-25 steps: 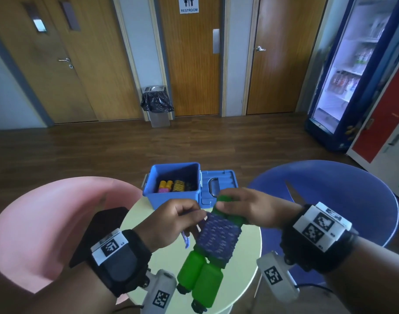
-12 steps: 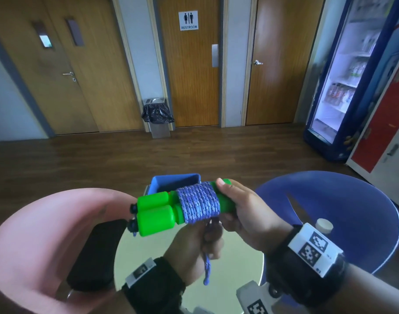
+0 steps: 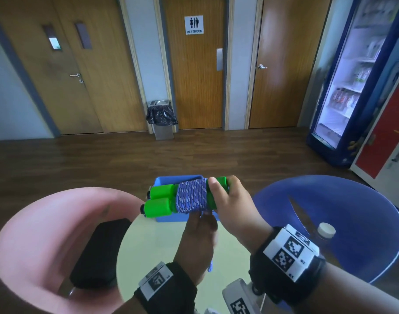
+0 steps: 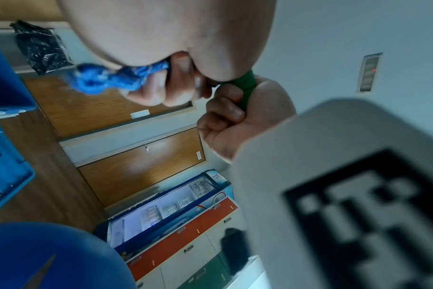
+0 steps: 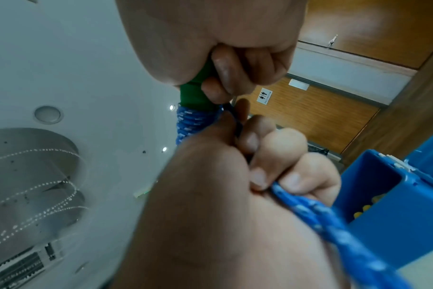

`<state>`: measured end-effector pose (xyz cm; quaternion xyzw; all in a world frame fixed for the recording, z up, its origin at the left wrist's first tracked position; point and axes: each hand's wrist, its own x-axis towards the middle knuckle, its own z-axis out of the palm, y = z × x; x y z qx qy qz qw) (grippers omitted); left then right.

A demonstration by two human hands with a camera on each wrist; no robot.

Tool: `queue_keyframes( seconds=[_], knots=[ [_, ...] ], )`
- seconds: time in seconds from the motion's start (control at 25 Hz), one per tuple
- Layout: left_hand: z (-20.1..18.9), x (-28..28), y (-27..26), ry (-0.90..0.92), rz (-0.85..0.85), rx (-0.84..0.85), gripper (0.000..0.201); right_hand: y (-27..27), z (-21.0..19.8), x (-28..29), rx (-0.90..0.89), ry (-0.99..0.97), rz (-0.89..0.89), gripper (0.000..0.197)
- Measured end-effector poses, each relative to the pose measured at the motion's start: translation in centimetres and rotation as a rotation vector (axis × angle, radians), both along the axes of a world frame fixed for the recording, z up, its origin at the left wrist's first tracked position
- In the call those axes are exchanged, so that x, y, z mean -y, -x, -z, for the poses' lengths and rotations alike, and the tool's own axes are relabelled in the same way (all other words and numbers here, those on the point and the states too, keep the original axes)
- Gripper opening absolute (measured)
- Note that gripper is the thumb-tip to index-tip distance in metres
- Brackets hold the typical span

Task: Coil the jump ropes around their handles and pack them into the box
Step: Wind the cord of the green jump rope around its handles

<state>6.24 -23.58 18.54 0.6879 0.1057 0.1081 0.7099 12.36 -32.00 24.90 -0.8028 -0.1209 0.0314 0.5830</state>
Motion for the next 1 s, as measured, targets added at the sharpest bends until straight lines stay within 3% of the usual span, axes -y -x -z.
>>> queue_keyframes(
  seconds=[0.16, 0.28, 0.4, 0.48, 0.6, 0.64, 0.72, 0.84, 1.0],
  knots=[
    [-0.9, 0.2, 0.5, -0.048, 0.053, 0.047, 0.029, 0.5, -0.3, 0.3, 0.096, 0.108, 0.012, 0.034],
    [-1.2, -0.7, 0.8, -0.098, 0.123, -0.031, 0.032, 0.3, 0.1, 0.8, 0.215, 0.347, 0.042, 0.037],
    [-1.7, -1.7, 1.3, -0.026, 0.185, -0.129, 0.025, 0.1, 0.6, 1.6, 0.402, 0.598, 0.053, 0.042],
    [-2.0, -2.8, 1.5, -0.271, 0.189, -0.135, 0.029, 0.1, 1.0, 1.6, 0.528, 0.777, 0.017, 0.043],
    [-2.4, -4.8, 1.4, -0.932, 0.219, -0.043, 0.035, -0.2, 1.8, 1.2, 0.491, 0.913, -0.071, 0.040],
    [-2.4, -5.5, 1.4, -1.058, 0.213, 0.001, 0.033, -0.5, 2.0, 1.2, 0.420, 0.898, -0.116, 0.039],
    [-2.0, -6.5, 1.2, -1.066, 0.225, 0.102, 0.022, -1.2, 1.9, 1.5, 0.235, 0.806, -0.217, 0.035],
    [-1.5, -6.0, 1.4, -0.755, 0.253, 0.182, 0.013, -1.8, 1.6, 1.9, 0.089, 0.607, -0.355, 0.037],
    [-1.3, -5.6, 1.3, -0.583, 0.073, 0.279, 0.025, -1.5, 1.7, 2.7, -0.070, 0.182, -0.345, 0.034]
  ],
)
